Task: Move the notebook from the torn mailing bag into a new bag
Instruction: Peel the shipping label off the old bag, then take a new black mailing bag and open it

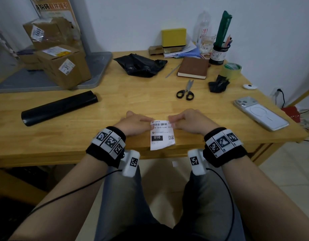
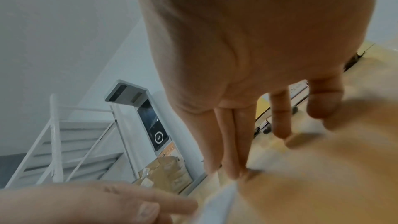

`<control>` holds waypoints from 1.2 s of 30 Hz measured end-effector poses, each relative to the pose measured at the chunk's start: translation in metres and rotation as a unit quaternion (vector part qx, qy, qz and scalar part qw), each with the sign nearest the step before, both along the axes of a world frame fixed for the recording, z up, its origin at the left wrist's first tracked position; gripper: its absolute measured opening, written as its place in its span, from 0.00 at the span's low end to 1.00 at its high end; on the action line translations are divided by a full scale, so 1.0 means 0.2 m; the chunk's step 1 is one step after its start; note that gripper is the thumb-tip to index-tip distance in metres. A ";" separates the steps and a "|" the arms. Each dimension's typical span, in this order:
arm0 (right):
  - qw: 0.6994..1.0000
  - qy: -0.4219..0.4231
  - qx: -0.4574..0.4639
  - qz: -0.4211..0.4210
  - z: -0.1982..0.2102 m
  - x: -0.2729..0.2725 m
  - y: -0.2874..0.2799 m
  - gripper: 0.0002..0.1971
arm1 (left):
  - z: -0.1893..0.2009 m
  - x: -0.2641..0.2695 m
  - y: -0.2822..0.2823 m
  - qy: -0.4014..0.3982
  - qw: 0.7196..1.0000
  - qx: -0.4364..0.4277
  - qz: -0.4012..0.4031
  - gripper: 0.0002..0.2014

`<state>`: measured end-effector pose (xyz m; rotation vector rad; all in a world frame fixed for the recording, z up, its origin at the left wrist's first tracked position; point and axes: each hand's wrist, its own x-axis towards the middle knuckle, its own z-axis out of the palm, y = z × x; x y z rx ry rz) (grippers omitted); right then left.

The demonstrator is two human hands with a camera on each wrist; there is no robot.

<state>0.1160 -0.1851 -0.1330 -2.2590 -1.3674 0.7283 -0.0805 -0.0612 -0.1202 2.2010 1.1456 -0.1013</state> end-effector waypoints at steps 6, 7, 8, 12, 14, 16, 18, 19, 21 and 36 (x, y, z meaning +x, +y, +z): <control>0.999 0.023 0.012 -0.020 0.27 0.12 0.17 0.15 | 0.17 0.14 0.18 -0.102 0.993 -0.032 0.039 0.17; 0.999 0.033 0.018 -0.022 0.30 0.15 0.20 0.16 | 0.20 0.18 0.23 -0.123 0.991 -0.030 0.047 0.16; 0.998 0.045 0.025 -0.024 0.32 0.18 0.24 0.16 | 0.21 0.22 0.28 -0.141 0.988 -0.030 0.057 0.16; 0.996 0.065 0.048 -0.036 0.37 0.29 0.42 0.15 | 0.26 0.40 0.51 -0.197 0.975 -0.036 0.099 0.10; 0.995 0.075 0.054 -0.035 0.37 0.35 0.53 0.14 | 0.25 0.51 0.65 -0.196 0.975 -0.025 0.102 0.13; 0.994 0.089 0.059 -0.031 0.36 0.42 0.64 0.14 | 0.22 0.60 0.78 -0.184 0.978 -0.007 0.097 0.25; 0.993 0.095 0.068 -0.034 0.35 0.49 0.73 0.13 | 0.19 0.70 0.90 -0.170 0.980 0.001 0.104 0.33; 0.992 0.096 0.074 -0.035 0.35 0.52 0.77 0.12 | 0.17 0.73 0.97 -0.159 0.982 0.006 0.105 0.32; 0.990 0.099 0.087 -0.044 0.34 0.59 0.85 0.11 | 0.12 0.79 1.08 -0.121 0.988 0.011 0.098 0.30; 0.956 0.239 0.157 -0.058 0.35 0.49 1.01 0.35 | 0.32 0.75 0.97 -0.277 0.957 0.003 0.081 0.10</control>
